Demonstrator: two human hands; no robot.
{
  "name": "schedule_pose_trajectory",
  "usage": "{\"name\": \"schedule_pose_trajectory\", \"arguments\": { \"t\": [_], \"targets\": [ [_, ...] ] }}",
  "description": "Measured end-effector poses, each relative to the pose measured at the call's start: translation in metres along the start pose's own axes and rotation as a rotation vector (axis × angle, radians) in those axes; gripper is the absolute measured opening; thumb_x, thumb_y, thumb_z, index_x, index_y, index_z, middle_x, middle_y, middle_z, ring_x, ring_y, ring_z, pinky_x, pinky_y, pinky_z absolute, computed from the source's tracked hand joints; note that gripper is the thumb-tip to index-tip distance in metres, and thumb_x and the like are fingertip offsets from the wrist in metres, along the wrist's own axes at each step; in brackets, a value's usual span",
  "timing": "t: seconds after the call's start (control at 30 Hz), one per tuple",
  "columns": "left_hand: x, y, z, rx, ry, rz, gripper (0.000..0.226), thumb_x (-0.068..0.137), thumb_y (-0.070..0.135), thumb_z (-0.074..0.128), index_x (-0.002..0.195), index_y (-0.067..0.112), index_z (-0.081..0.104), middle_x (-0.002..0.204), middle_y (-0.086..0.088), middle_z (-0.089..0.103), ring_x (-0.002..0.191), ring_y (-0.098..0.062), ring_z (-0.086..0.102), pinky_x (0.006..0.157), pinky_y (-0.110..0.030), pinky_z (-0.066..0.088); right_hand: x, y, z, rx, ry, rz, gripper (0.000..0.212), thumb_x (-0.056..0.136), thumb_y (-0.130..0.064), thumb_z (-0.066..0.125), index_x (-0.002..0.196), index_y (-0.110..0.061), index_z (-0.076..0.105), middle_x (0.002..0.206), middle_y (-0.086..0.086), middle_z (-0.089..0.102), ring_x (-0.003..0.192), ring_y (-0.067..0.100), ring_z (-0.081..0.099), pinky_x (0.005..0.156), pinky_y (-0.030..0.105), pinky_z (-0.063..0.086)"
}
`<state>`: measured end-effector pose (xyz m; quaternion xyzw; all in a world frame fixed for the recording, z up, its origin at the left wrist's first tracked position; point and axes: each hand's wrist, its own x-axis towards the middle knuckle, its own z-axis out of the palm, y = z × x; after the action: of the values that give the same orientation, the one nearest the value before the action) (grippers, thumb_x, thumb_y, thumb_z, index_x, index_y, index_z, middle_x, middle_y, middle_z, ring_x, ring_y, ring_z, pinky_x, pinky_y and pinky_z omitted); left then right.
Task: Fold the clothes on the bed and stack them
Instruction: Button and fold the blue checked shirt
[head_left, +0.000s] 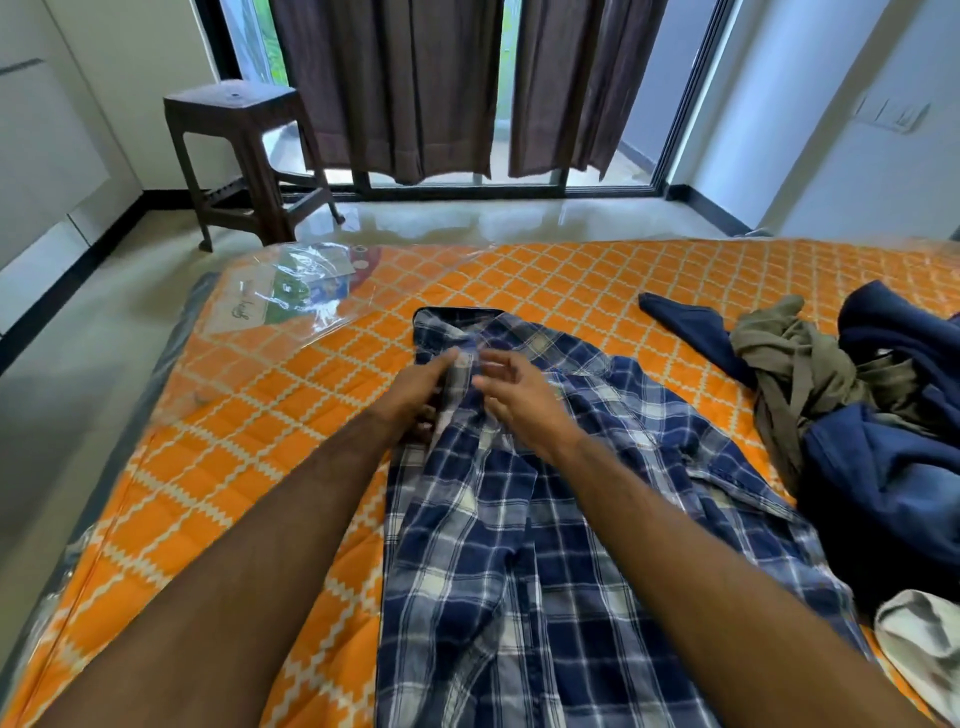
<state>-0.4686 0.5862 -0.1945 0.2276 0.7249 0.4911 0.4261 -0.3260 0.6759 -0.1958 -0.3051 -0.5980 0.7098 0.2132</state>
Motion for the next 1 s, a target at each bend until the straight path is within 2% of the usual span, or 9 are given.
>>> {"name": "schedule_pose_trajectory", "arguments": {
  "t": [0.13,0.23,0.33,0.4,0.5,0.7,0.83,0.9,1.0],
  "targets": [
    [0.005,0.015,-0.001,0.054,-0.078,-0.049,0.067,0.083,0.08,0.049,0.084,0.015,0.061,0.063,-0.003,0.055,0.056,-0.018,0.051,0.054,-0.026,0.041,-0.032,0.01,0.013,-0.269,-0.196,-0.066,0.066,0.094,0.006,0.058,0.152,-0.017,0.038,0.144,-0.008,0.049,0.13,0.007,0.048,0.105,0.027,0.043],
    [0.016,0.017,-0.004,0.106,0.009,-0.015,0.049,0.086,0.058,0.068,0.091,0.009,0.066,0.083,-0.012,0.068,0.072,-0.027,0.064,0.066,-0.037,0.053,-0.034,0.003,0.022,-0.454,-0.25,-0.16,0.068,0.093,0.005,0.052,0.154,-0.02,0.035,0.147,-0.004,0.048,0.126,0.011,0.051,0.099,0.028,0.049],
    [0.026,0.015,-0.011,0.584,0.24,0.163,0.032,0.091,0.033,0.068,0.103,0.005,0.059,0.095,-0.012,0.064,0.084,-0.028,0.061,0.069,-0.037,0.047,-0.031,0.012,0.023,-0.82,-0.084,-0.232,0.054,0.094,-0.013,0.06,0.145,-0.023,0.046,0.14,0.001,0.05,0.128,0.02,0.047,0.108,0.044,0.042],
    [0.026,0.017,-0.012,0.684,0.293,0.217,0.022,0.094,0.026,0.064,0.098,0.006,0.057,0.087,-0.009,0.059,0.08,-0.025,0.055,0.066,-0.032,0.038,-0.032,0.023,0.017,-0.996,0.101,-0.204,0.045,0.095,-0.033,0.063,0.138,-0.028,0.051,0.135,-0.004,0.048,0.127,0.018,0.041,0.108,0.045,0.036],
    [0.04,0.014,-0.016,0.505,0.322,0.219,0.023,0.097,0.021,0.062,0.084,0.002,0.062,0.067,-0.01,0.05,0.063,-0.023,0.045,0.061,-0.03,0.032,-0.036,0.029,0.002,-0.872,0.214,-0.067,0.047,0.095,-0.057,0.055,0.128,-0.024,0.054,0.127,-0.003,0.052,0.114,0.016,0.05,0.101,0.043,0.045],
    [0.08,0.007,-0.02,0.062,0.422,0.145,0.036,0.102,0.023,0.055,0.068,0.01,0.051,0.07,-0.013,0.046,0.075,-0.024,0.045,0.065,-0.038,0.032,-0.051,0.03,-0.02,-0.819,0.114,-0.035,0.013,0.098,-0.032,0.063,0.107,-0.022,0.064,0.093,-0.011,0.063,0.088,0.008,0.062,0.09,0.042,0.056],
    [0.084,0.006,-0.008,0.116,0.277,0.193,0.033,0.099,0.037,0.059,0.083,0.009,0.058,0.082,-0.015,0.052,0.075,-0.023,0.049,0.067,-0.039,0.037,-0.063,0.024,-0.024,-0.681,0.119,-0.029,0.041,0.103,-0.052,0.045,0.103,-0.019,0.067,0.099,-0.002,0.069,0.091,0.01,0.064,0.089,0.046,0.055],
    [0.071,0.004,-0.007,0.124,0.097,0.221,0.033,0.094,0.036,0.069,0.099,0.004,0.066,0.093,-0.015,0.063,0.083,-0.025,0.059,0.075,-0.039,0.046,-0.07,0.022,-0.023,-0.688,0.041,0.0,0.045,0.095,-0.06,0.055,0.112,-0.02,0.065,0.1,-0.004,0.066,0.089,0.007,0.062,0.081,0.036,0.055],
    [0.052,0.008,-0.013,0.222,-0.012,0.269,0.052,0.081,0.022,0.083,0.122,0.007,0.054,0.11,-0.005,0.063,0.096,-0.02,0.062,0.083,-0.035,0.052,-0.075,0.027,-0.028,-0.776,0.084,-0.012,0.037,0.09,-0.044,0.071,0.12,-0.024,0.062,0.104,-0.01,0.062,0.09,0.007,0.061,0.08,0.031,0.054]
  ]
}}
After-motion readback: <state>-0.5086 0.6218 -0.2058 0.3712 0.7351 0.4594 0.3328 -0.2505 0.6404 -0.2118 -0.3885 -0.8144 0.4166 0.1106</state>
